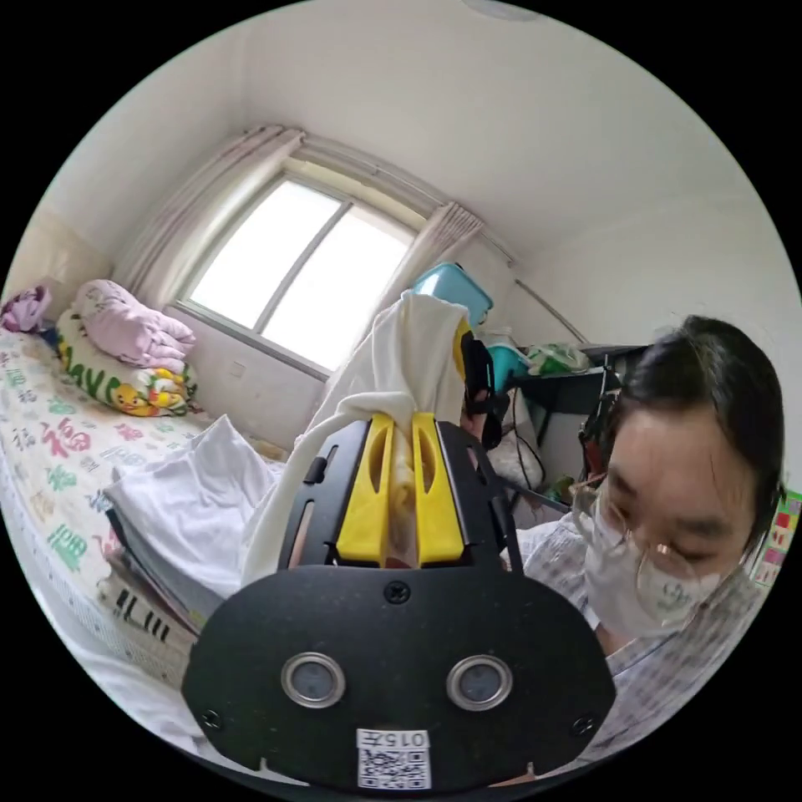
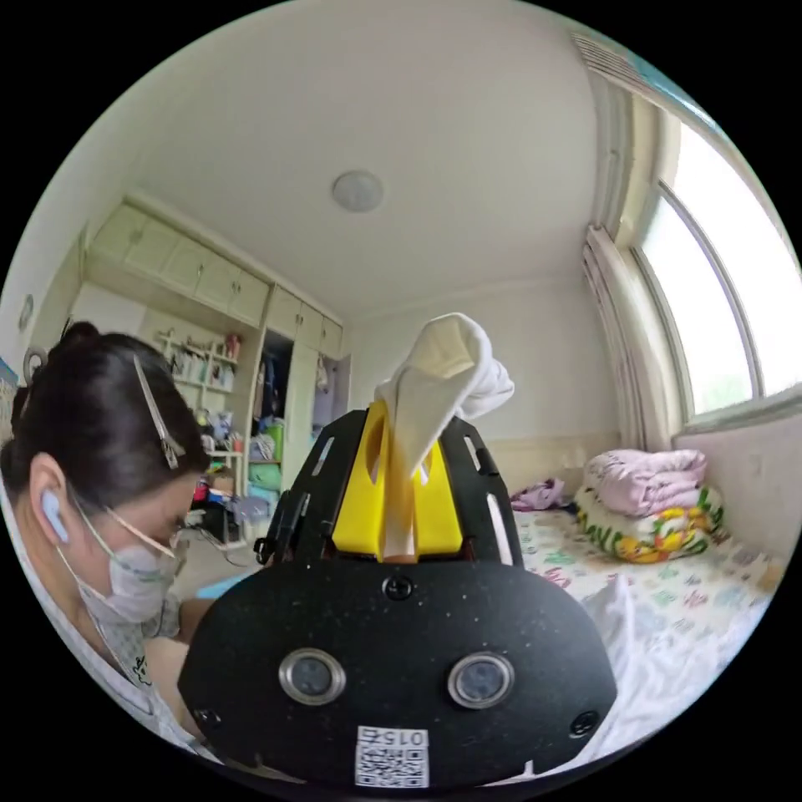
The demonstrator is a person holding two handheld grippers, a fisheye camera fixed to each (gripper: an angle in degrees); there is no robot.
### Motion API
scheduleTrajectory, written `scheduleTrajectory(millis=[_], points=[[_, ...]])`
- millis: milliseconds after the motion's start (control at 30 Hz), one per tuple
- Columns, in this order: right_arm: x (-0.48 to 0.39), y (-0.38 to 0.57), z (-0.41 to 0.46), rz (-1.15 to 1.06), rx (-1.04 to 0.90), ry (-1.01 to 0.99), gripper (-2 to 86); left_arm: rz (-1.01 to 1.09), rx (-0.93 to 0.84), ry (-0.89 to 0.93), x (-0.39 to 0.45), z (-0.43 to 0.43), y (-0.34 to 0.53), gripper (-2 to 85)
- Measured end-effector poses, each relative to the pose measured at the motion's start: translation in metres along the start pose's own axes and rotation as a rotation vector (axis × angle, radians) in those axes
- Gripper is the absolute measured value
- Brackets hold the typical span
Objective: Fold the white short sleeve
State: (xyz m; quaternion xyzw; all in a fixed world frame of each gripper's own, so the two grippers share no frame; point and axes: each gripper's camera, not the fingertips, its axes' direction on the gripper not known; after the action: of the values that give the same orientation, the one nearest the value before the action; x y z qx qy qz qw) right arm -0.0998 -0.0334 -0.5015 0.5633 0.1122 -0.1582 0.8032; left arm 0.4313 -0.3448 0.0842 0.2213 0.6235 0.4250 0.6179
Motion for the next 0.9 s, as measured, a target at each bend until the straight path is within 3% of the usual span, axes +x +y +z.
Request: scheduleTrajectory(millis=[67, 133, 233, 267, 367, 500, 667, 800, 900], points=[[0.02, -0.004, 0.036, -0.087, -0.114, 0.074, 3.8, -0.027, -0.032, 0.092, -0.061, 0.012, -0.011, 3.4], [0.045, 0.013, 0.072, -0.101, -0.277, 0.098, 3.9, -0.063, -0.064, 0.068, -0.115, 0.022, 0.0, 3.6], [0.091, 0.072, 0.121, -0.019, -0.625, -0.064, 3.9, -0.273, -0.147, -0.057, -0.196, 0.038, 0.052, 4.1], [0.111, 0.098, 0.134, 0.109, -0.743, -0.149, 3.9, -0.371, -0.158, -0.109, -0.217, 0.038, 0.075, 4.3], [0.16, 0.122, 0.13, 0.415, -0.687, -0.336, 3.3, -0.549, -0.23, -0.322, -0.242, 0.036, 0.108, 5.0], [0.21, 0.109, 0.132, 0.656, -0.712, -0.383, 3.0, -0.741, -0.307, -0.449, -0.255, 0.053, 0.101, 5.9], [0.273, 0.064, 0.115, 0.717, -0.779, -0.433, 4.7, -0.834, -0.403, -0.595, -0.269, 0.096, 0.034, 6.5], [0.363, 0.019, 0.063, 0.707, -0.698, -0.388, 1.8, -0.786, -0.503, -0.712, -0.301, 0.149, -0.043, 7.0], [0.43, 0.009, 0.039, 0.699, -0.732, -0.227, 1.0, -0.733, -0.562, -0.705, -0.331, 0.205, -0.087, 5.9]])
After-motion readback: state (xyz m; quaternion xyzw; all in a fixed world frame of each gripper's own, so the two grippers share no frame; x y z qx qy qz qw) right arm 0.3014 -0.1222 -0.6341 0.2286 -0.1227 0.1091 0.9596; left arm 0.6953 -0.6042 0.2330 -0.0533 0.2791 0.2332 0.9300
